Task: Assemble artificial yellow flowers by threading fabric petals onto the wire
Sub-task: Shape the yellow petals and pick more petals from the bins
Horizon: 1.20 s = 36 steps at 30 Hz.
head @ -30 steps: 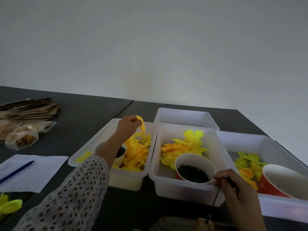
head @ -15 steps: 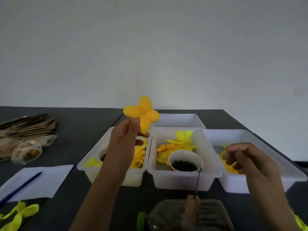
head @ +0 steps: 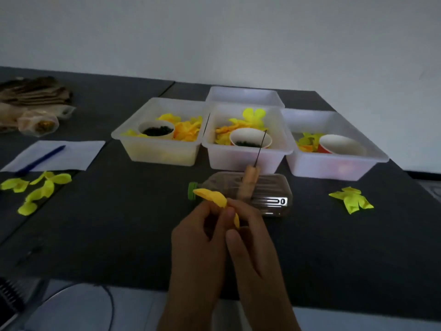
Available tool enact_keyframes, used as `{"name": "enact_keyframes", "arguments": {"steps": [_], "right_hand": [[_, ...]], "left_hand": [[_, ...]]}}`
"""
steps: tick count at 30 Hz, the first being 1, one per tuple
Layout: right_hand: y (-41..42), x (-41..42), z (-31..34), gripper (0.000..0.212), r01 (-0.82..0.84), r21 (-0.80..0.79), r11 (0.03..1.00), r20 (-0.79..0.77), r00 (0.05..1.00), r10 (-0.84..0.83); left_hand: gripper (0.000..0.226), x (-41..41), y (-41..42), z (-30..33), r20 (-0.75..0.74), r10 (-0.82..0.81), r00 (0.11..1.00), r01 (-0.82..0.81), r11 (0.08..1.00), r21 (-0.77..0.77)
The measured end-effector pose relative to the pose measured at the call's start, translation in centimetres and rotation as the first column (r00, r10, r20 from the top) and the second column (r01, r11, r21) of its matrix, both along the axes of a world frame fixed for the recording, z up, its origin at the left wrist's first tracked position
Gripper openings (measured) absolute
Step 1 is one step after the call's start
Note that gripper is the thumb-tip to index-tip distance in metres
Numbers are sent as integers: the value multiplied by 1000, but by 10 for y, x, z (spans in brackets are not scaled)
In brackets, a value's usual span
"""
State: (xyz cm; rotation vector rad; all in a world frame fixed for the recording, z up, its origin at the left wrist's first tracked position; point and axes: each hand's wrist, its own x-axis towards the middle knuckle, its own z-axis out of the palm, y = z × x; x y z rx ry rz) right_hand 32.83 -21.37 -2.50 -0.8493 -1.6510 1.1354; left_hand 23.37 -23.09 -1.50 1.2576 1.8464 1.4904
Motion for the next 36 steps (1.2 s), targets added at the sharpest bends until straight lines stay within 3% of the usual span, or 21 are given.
{"name": "enact_keyframes", "arguments": {"steps": [2, 4, 11, 21, 23, 27, 31, 34, 36], "right_hand": [[-1, 5, -8, 23, 19, -95, 995, 79, 997, -11], [1, 8, -13, 33, 69, -153, 986, 146, 988, -47], [1, 12, -16, 33, 173, -102, 980, 145, 977, -157], [4, 6, -25, 30, 165, -177, 970, 217, 968, -125], [5, 5, -23, 29, 157, -165, 974, 225, 967, -118], [8, 6, -24, 34, 136, -147, 980, 325, 942, -82], [8, 5, -28, 42, 90, -92, 992, 433, 900, -41], [11, 4, -32, 32, 169, -30, 985, 449, 883, -138], [16, 5, -38, 34, 196, -83, 977, 490, 862, -131]], "left_hand": [[15, -2, 4, -9, 44, -28, 999, 27, 1000, 16], [14, -2, 3, -13, 62, -66, 996, 65, 998, 22], [14, -1, 5, -25, 118, -156, 981, 158, 987, -9], [5, -10, 5, -32, 242, -188, 952, 194, 981, 2], [15, -10, 4, -30, 276, -204, 939, 207, 978, 16], [3, -11, 4, -32, 230, -184, 956, 195, 980, -26], [7, -9, 5, -36, 205, -115, 972, 124, 992, -34], [10, -4, 6, -36, 148, -94, 985, 101, 994, -42], [11, 0, 7, -37, 151, -65, 986, 76, 995, -69]]}}
